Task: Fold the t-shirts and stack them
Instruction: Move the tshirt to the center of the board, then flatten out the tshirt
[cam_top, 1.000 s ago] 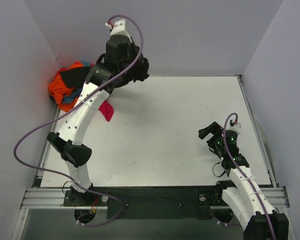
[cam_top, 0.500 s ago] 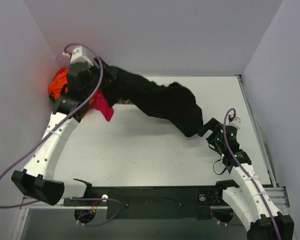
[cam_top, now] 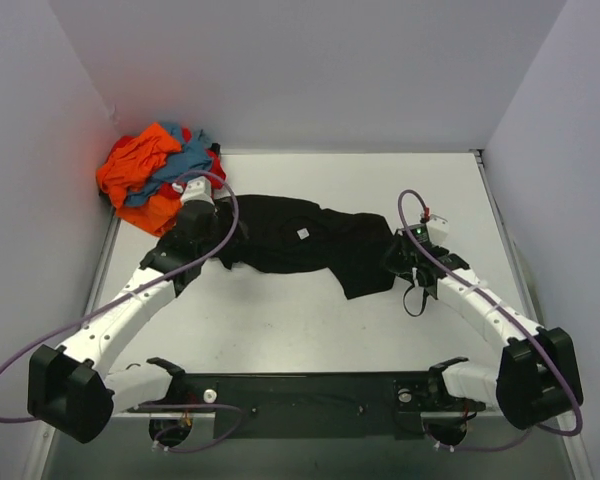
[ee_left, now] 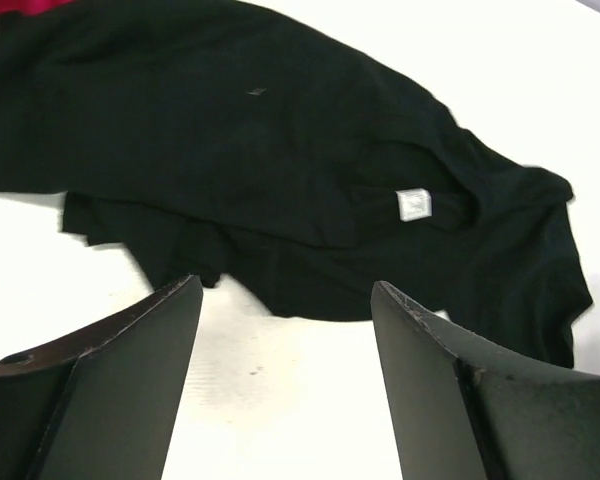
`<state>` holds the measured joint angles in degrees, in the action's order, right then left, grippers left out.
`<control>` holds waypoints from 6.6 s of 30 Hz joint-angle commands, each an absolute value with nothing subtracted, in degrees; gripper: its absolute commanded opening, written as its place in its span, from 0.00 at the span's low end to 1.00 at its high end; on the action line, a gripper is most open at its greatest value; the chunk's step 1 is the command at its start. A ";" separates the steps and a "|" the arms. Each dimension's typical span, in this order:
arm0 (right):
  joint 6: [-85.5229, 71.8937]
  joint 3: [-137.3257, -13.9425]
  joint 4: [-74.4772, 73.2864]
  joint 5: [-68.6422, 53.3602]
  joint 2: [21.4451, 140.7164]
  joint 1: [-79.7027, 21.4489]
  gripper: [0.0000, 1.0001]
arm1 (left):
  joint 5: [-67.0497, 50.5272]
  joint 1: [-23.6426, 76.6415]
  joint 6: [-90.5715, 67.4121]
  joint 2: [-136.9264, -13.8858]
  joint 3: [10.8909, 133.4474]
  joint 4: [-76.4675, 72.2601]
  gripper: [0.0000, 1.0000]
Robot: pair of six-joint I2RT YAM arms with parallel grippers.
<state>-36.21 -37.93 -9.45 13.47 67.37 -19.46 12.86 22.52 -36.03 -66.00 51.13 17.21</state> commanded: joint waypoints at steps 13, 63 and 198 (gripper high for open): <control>-37.00 -46.14 -8.35 3.87 85.33 -15.29 0.61 | 10.64 28.12 -32.52 -78.04 55.45 4.14 0.76; -33.40 -50.01 -14.68 15.29 87.99 -18.29 0.01 | 2.98 37.35 -28.57 -117.16 98.43 11.77 0.00; -27.42 -68.56 -28.04 -4.30 84.73 -12.57 0.00 | 4.83 45.96 -56.33 -84.53 43.15 2.29 0.78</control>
<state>-28.16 -69.52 -28.23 -4.78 85.93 -12.49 2.61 43.51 -52.56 -79.40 39.92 7.14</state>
